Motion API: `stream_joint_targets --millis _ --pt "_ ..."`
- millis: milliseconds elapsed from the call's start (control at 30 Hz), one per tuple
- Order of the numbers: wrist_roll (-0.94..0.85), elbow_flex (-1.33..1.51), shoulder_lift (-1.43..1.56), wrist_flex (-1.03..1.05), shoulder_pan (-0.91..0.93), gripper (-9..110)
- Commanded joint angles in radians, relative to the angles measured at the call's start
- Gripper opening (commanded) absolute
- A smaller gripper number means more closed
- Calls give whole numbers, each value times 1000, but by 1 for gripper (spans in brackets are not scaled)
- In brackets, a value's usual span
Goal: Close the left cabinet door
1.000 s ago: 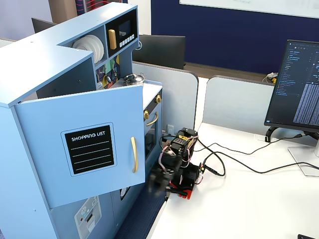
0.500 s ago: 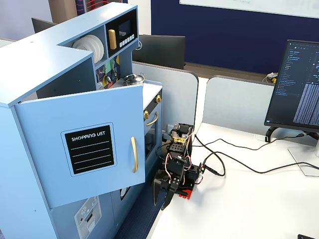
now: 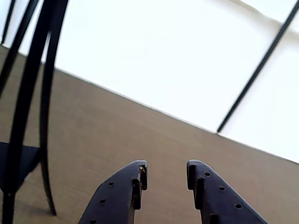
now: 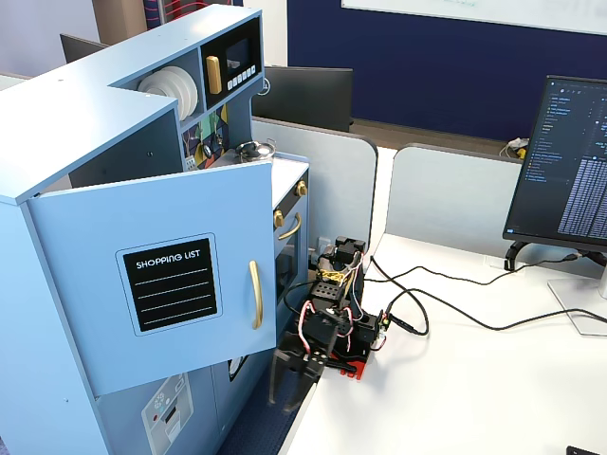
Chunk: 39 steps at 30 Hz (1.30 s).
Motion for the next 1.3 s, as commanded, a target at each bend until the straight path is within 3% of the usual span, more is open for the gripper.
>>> stream_joint_targets --millis 0,400,1067,1267 --pt "-11 -8 54 -17 51 0" --pt "-11 156 207 -25 206 0" --pt "-46 156 262 -80 802 0" --pt "-43 153 267 -71 842 0"
